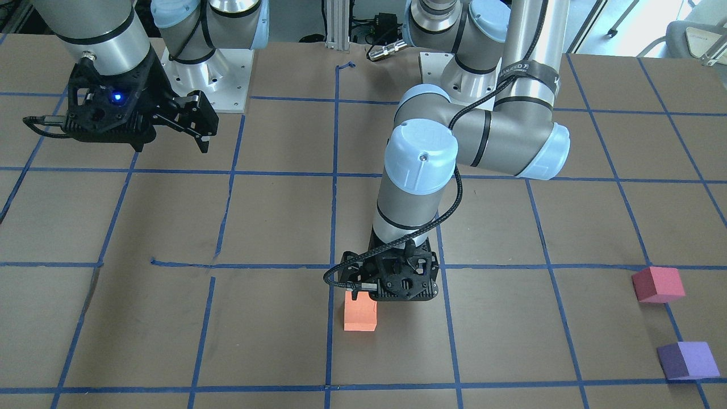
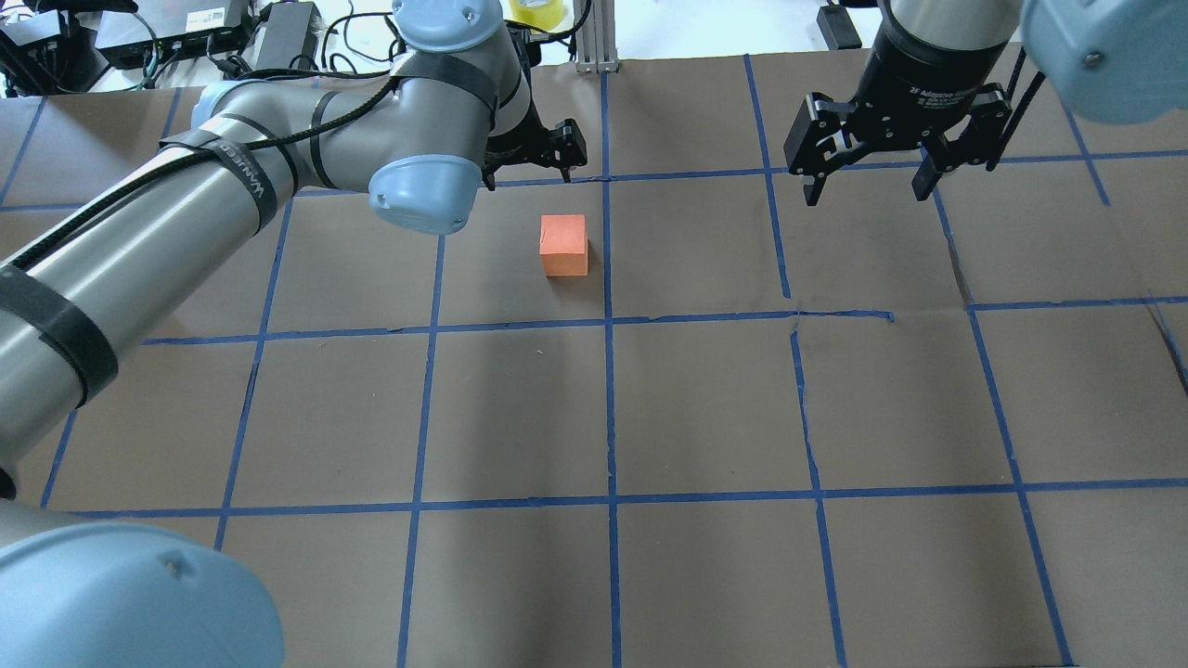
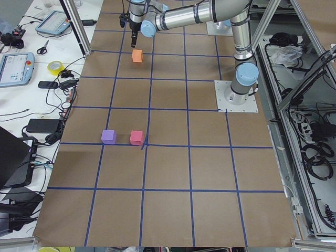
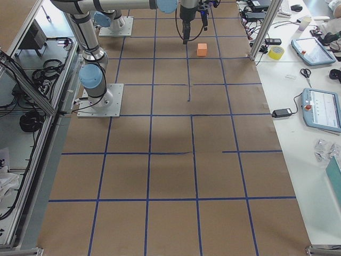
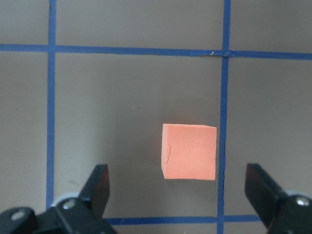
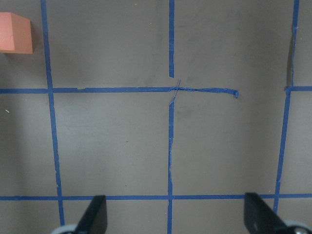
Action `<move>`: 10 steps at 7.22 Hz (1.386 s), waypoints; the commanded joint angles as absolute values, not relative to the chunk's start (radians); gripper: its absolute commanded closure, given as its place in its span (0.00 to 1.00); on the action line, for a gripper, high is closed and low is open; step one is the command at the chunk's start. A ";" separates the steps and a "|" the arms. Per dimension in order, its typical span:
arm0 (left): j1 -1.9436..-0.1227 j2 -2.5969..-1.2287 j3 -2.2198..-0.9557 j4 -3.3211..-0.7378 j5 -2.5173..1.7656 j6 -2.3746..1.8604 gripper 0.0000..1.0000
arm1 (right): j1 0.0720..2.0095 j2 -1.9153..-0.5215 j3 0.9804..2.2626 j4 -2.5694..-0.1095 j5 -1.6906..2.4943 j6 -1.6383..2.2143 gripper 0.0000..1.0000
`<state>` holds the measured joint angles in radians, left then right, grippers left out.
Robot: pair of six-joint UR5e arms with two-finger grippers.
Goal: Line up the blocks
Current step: 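Lower the left gripper onto the orange cube and grasp it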
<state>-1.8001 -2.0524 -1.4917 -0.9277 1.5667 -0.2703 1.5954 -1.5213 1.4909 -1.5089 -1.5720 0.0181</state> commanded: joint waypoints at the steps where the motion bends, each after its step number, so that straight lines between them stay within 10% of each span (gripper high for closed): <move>1: -1.804 -2.115 -1.464 -0.923 1.566 -0.272 0.00 | 1.595 -1.522 1.491 -1.509 -1.574 0.014 0.00; 10: -1.842 -2.241 -1.456 -0.930 1.566 -0.259 0.00 | 1.591 -1.520 1.491 -1.514 -1.575 -0.001 0.00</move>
<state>-1.8415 -2.2268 -1.4541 -0.9278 1.5672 -0.2606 1.5928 -1.5212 1.4911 -1.5141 -1.5749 0.0081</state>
